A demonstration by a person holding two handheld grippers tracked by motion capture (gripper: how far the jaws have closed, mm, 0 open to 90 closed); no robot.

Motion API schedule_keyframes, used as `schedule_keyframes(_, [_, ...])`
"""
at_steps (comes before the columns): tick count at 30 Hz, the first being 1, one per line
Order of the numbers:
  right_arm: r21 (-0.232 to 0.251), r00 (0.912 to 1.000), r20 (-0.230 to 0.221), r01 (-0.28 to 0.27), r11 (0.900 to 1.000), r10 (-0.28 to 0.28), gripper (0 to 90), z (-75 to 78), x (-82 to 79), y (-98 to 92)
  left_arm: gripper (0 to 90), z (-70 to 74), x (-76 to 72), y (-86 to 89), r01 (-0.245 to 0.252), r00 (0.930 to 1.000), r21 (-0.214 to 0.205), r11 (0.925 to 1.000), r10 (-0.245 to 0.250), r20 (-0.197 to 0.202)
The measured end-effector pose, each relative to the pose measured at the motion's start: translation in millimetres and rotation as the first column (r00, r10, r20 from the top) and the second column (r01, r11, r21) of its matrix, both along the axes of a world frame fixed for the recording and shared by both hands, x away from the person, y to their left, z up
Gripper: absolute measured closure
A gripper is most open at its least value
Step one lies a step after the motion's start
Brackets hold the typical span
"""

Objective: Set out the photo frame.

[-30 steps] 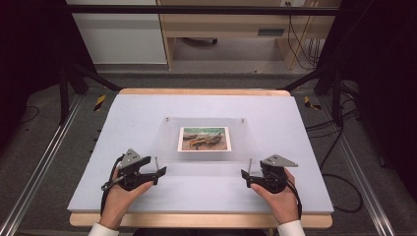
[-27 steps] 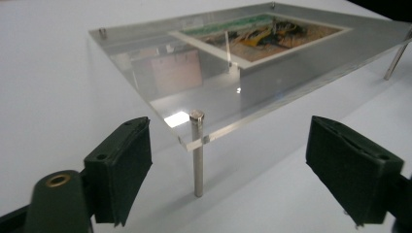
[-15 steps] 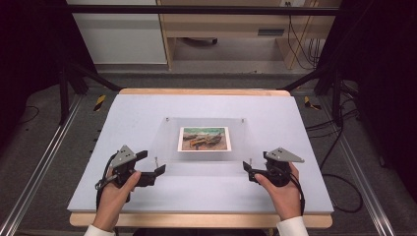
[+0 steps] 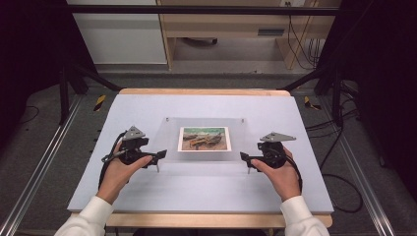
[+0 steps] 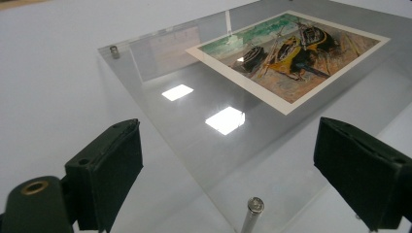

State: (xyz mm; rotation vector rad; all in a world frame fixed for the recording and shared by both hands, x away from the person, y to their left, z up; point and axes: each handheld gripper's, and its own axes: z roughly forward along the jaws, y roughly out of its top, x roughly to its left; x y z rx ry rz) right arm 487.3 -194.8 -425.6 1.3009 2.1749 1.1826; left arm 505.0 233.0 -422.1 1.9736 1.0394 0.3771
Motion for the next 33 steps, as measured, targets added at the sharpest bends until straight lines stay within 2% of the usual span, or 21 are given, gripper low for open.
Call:
schedule_keyframes(2, [0.013, 0.9999, -0.010, -0.006, 0.9999, 0.007, 23.3, -1.0, 1.7, 0.5, 10.1, -2.6, 0.2, -1.5, -0.005, 1.0000, -0.013, 0.9999, 0.005, -0.008])
schedule_keyframes(7, [0.037, 0.9995, -0.029, -0.014, 0.9992, 0.015, 27.1, -4.4, 5.4, 2.6, 11.0, -11.4, 2.3, -5.0, -0.007, 0.9995, -0.003, 1.0000, 0.007, -0.032])
schedule_keyframes(12, [0.046, 0.9986, -0.047, -0.021, 0.9987, 0.023, 28.6, -7.8, 8.1, 4.3, 13.6, -19.4, 6.2, -2.4, -0.029, 0.9971, -0.061, 0.9977, 0.025, -0.072])
schedule_keyframes(16, [0.052, 0.9984, -0.053, -0.017, 0.9985, 0.020, 27.5, -9.8, 11.4, 6.6, 16.0, -22.4, 8.2, -1.9, -0.042, 0.9940, -0.108, 0.9933, 0.030, -0.105])
schedule_keyframes(22, [0.047, 0.9987, -0.048, -0.012, 0.9988, 0.014, 23.1, -10.6, 12.8, 8.2, 15.5, -24.7, 8.5, -1.8, -0.045, 0.9915, -0.133, 0.9901, 0.028, -0.127])
schedule_keyframes(25, [0.044, 0.9972, -0.075, 0.001, 0.9990, 0.002, 17.8, -13.5, 13.8, 6.2, 15.0, -26.0, 8.4, -0.9, -0.050, 0.9897, -0.149, 0.9876, 0.030, -0.140])
schedule_keyframes(31, [0.088, 0.9952, -0.097, 0.007, 0.9961, 0.002, 16.5, -16.6, 15.2, 5.8, 10.6, -28.6, 10.5, 0.1, -0.025, 0.9896, -0.163, 0.9863, 0.001, -0.144])
schedule_keyframes(33, [0.094, 0.9950, -0.100, 0.012, 0.9955, -0.002, 15.7, -17.7, 16.0, 6.3, 10.6, -29.2, 11.2, 0.7, -0.033, 0.9872, -0.175, 0.9840, 0.005, -0.159])
